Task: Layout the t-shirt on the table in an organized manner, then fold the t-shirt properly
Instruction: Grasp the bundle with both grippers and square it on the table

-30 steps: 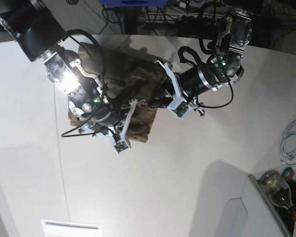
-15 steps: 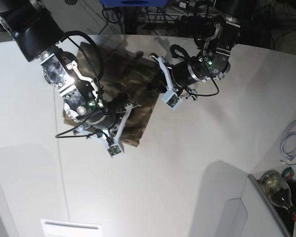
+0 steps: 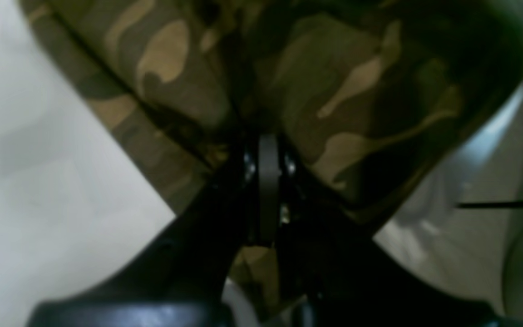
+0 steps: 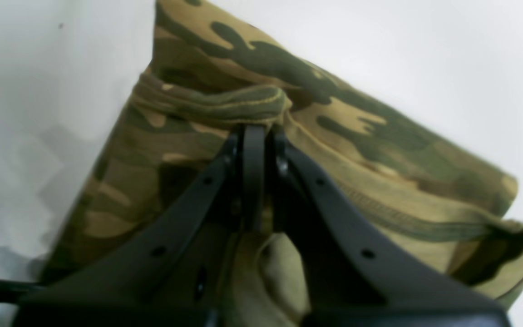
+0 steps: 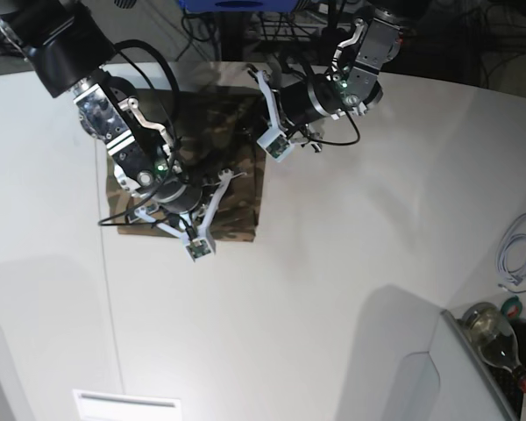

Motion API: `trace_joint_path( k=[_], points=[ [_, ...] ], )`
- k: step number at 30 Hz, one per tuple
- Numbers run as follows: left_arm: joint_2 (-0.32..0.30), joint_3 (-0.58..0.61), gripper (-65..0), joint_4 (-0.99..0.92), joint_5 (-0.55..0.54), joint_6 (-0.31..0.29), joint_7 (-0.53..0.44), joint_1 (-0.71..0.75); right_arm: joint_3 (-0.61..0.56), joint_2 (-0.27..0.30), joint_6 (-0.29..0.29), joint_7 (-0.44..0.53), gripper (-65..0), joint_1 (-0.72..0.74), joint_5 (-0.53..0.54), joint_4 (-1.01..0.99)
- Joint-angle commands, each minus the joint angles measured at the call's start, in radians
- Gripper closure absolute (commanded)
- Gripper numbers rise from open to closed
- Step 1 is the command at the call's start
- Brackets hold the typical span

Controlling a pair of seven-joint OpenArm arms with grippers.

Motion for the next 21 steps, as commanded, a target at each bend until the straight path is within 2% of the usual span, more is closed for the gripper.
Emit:
trace_joint_path(
  k=[1, 7, 13, 15, 19, 21],
  points=[
    [-0.007, -0.001, 0.0, 0.003, 0.034, 0.000, 0.047, 0.019, 0.004, 0.000, -0.007, 0.030, -0.9, 0.023, -0.008, 0.033],
    [-0.021, -0.007, 0.0, 0.006, 0.033, 0.000, 0.047, 0.028, 0.004, 0.000, -0.007, 0.059, -0.9, 0.026, -0.008, -0.039],
    [-0.018, -0.090, 0.0, 0.132, 0.034, 0.000, 0.055, 0.031, 0.006, 0.000, -0.007, 0.062, -3.2, 0.004, -0.008, -0.001],
    [-0.021, -0.110, 0.0, 0.167, 0.039, 0.000, 0.055, 0.031, 0.030, 0.000, -0.007, 0.062, -11.0, -0.020, -0.008, 0.073],
    [-0.022, -0.177, 0.0, 0.189, 0.040, -0.003, 0.055, 0.031, 0.156, 0.000, -0.007, 0.056, -36.6, -0.086, -0.008, 0.220],
    [-0.022, -0.209, 0.0, 0.190, 0.040, -0.005, 0.055, 0.033, 0.238, 0.000, -0.015, 0.030, -45.2, -0.112, -0.008, 0.261]
  ],
)
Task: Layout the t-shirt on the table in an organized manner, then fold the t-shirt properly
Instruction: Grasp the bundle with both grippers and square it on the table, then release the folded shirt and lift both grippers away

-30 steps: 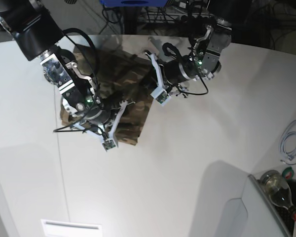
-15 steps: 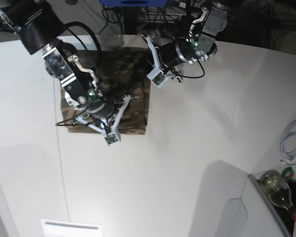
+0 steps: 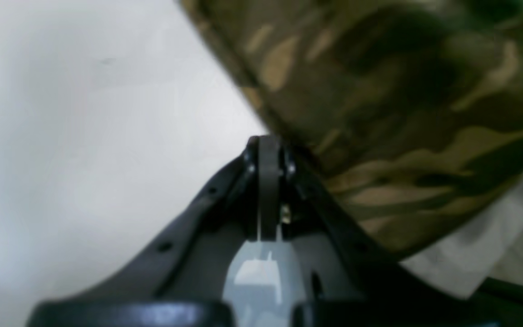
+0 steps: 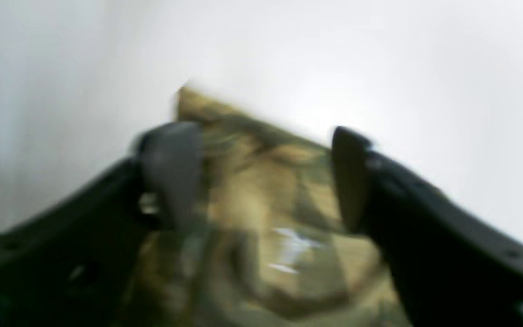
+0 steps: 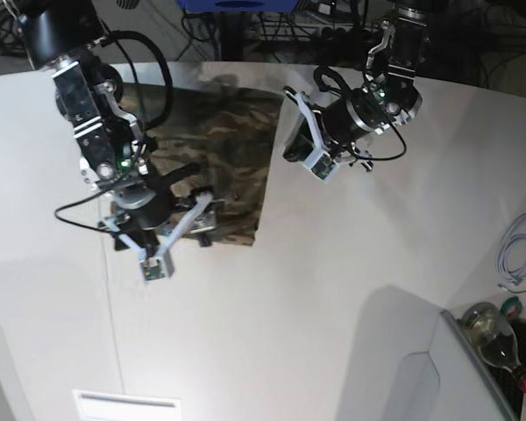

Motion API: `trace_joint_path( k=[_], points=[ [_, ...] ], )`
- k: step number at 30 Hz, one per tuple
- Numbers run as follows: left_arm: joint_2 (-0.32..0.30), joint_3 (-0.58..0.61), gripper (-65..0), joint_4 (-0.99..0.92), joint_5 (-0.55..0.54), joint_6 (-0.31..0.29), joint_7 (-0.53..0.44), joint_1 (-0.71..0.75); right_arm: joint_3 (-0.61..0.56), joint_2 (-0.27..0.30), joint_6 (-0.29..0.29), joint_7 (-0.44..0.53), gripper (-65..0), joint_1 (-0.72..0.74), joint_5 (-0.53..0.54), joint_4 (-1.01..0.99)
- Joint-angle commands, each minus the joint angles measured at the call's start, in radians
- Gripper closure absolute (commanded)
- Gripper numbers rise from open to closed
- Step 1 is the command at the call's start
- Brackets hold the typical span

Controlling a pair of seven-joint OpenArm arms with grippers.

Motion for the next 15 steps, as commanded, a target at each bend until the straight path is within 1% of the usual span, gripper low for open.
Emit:
trace_joint_path(
  k=[1, 2, 4, 6, 7, 11, 13, 14, 15],
  points=[
    [-0.004, -0.018, 0.0, 0.017, -0.012, -0.004, -0.020, -0.005, 0.052, 0.005, -0.032, -0.019, -45.3, 0.007, -0.004, 0.020],
    [-0.004, -0.032, 0.0, 0.017, -0.012, -0.004, -0.020, -0.004, 0.092, 0.005, -0.044, -0.045, -44.9, 0.006, -0.004, 0.017],
    [-0.007, -0.063, 0.0, 0.015, -0.015, -0.006, -0.023, 0.007, 0.151, 0.005, -0.046, -0.067, -45.3, 0.006, -0.004, 0.002],
    [-0.027, -0.074, 0.0, 0.018, -0.018, -0.006, -0.027, 0.013, 0.163, 0.014, -0.046, -0.076, -45.5, 0.018, -0.004, -0.040],
    [-0.033, -0.077, 0.0, 0.018, -0.019, -0.006, -0.027, 0.014, 0.161, 0.028, -0.046, -0.076, -45.5, 0.029, -0.004, -0.067],
    [-0.037, -0.083, 0.0, 0.020, -0.019, -0.006, -0.027, 0.016, 0.161, 0.036, -0.046, -0.070, -45.2, 0.061, -0.004, -0.176],
    [-0.037, -0.083, 0.0, 0.037, -0.019, -0.006, -0.027, 0.034, 0.166, 0.037, -0.046, -0.061, -44.6, 0.040, -0.004, -0.158],
    [-0.037, -0.080, 0.0, 0.066, -0.019, -0.007, -0.028, 0.050, 0.166, 0.042, -0.046, -0.036, -44.3, 0.010, -0.004, -0.106],
    [-0.034, -0.072, 0.0, 0.109, -0.019, -0.007, -0.028, 0.070, 0.168, 0.045, -0.046, 0.008, -42.3, -0.039, -0.004, -0.043]
  ],
)
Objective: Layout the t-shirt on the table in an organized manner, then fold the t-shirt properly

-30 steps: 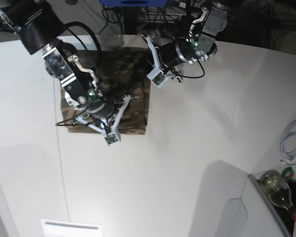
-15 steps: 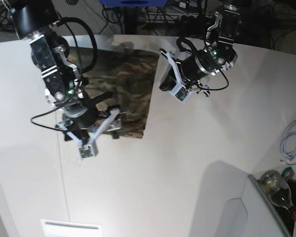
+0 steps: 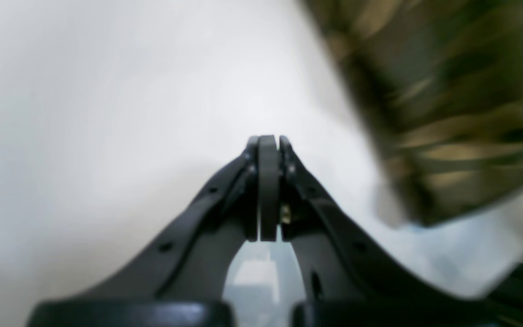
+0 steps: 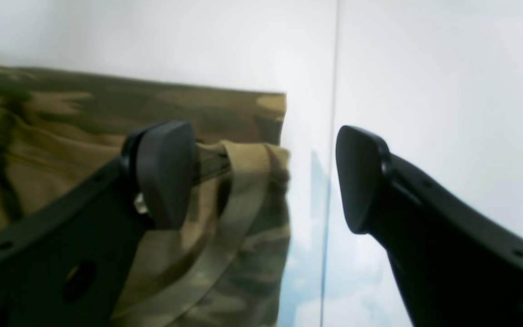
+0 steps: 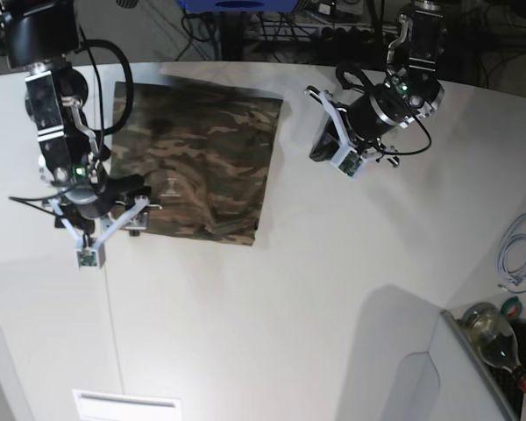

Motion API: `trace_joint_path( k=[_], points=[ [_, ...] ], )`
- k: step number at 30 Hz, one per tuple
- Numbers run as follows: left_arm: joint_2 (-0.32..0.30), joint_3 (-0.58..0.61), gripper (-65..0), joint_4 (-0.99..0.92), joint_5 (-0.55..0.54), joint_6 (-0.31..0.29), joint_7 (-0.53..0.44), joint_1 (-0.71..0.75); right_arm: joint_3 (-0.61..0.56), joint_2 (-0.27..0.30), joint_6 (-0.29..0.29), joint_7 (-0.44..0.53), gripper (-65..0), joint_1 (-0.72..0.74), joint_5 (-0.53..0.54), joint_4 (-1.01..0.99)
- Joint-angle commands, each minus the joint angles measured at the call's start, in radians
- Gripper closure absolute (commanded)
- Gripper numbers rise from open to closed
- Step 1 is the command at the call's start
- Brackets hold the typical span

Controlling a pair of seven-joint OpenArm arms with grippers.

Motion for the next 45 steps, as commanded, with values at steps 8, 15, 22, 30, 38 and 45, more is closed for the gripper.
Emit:
trace_joint_path(
  k=[8, 15, 22, 30, 38, 45],
  points=[
    [0.009, 0.189, 0.0, 0.165, -0.105, 0.002, -0.024, 0.066, -0.002, 0.024, 0.009, 0.097, -2.1, -0.356, 0.013, 0.328],
    [0.015, 0.277, 0.0, -0.095, -0.106, 0.005, -0.024, -0.011, -0.004, -0.025, 0.011, 0.171, -0.2, -0.358, 0.012, 0.076],
    [0.000, 0.264, 0.0, -0.073, -0.117, 0.005, -0.026, 0.023, 0.004, -0.025, 0.011, 0.193, 0.0, -0.390, 0.010, 0.093],
    [-0.009, 0.080, 0.0, 0.203, -0.109, -0.003, -0.023, 0.213, 0.114, -0.018, 0.011, 0.185, 0.0, -0.600, 0.009, 0.398],
    [-0.200, -0.018, 0.0, 0.197, -0.106, -0.003, -0.024, 0.457, 0.251, -0.024, 0.011, 0.148, 0.0, -0.932, 0.009, 0.437],
    [-0.240, -0.006, 0.0, 0.114, -0.106, 0.002, -0.026, 0.617, 0.085, 0.013, 0.012, 0.159, 0.0, -1.079, 0.005, 0.299]
  ],
)
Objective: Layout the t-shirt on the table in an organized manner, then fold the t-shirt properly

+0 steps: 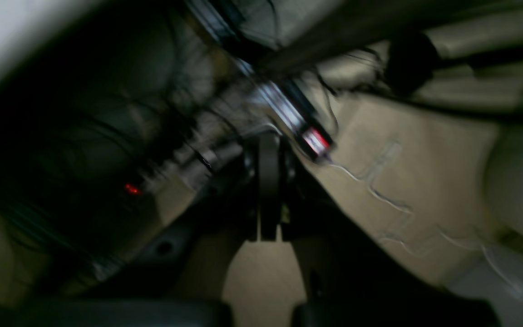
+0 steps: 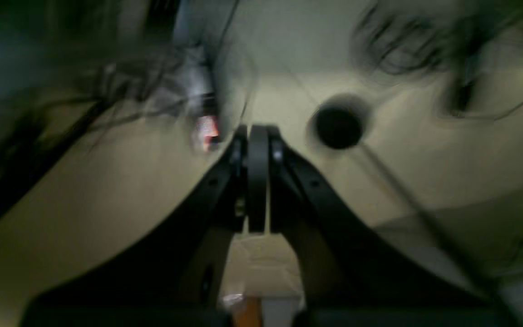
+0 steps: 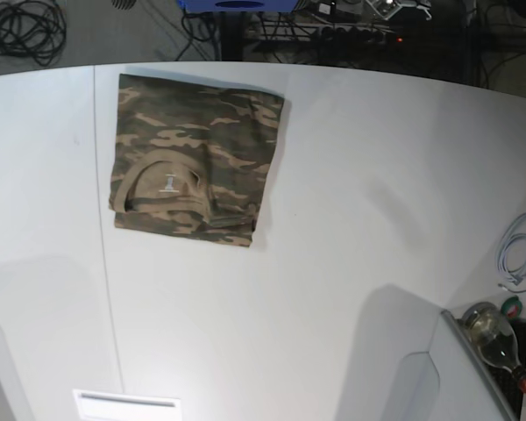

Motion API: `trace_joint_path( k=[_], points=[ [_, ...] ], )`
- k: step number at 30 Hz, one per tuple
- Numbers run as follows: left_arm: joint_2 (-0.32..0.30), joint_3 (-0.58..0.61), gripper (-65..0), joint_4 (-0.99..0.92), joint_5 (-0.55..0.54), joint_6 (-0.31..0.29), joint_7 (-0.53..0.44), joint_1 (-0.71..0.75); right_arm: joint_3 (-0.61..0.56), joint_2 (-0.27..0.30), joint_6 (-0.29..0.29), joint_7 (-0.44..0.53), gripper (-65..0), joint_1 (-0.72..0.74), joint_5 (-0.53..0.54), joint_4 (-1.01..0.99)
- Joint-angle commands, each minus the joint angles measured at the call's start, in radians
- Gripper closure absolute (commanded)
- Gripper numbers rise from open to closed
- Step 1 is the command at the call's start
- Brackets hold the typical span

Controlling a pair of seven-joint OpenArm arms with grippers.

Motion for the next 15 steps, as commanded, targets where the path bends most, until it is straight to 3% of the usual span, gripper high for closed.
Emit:
trace_joint_path(
  k=[1, 4, 8, 10, 15],
  points=[
    [0.001, -0.002, 0.0, -0.039, -0.008, -0.002, -0.016, 0.006, -0.047, 0.034, 0.002, 0.018, 0.0, 0.025, -0.002, -0.068],
    [0.054, 0.000, 0.0, -0.281, -0.006, -0.002, -0.133, -0.069, -0.265, 0.083, 0.002, 0.063, 0.0, 0.211, -0.002, -0.367],
    [0.086, 0.067, 0.0, -0.729, 0.037, 0.001, -0.398, -0.233, -0.530, 0.080, 0.002, 0.204, 0.0, 0.467, -0.001, -0.813],
    [0.118, 0.106, 0.0, -0.972, 0.075, 0.020, -0.518, -0.334, -0.639, 0.051, 0.002, 0.299, 0.0, 0.578, 0.002, -1.022],
    [0.218, 0.130, 0.0, -1.581, 0.195, 0.250, -0.771, -0.618, -0.847, -0.032, 0.002, 0.586, 0.0, 0.817, 0.004, -1.582]
  ],
)
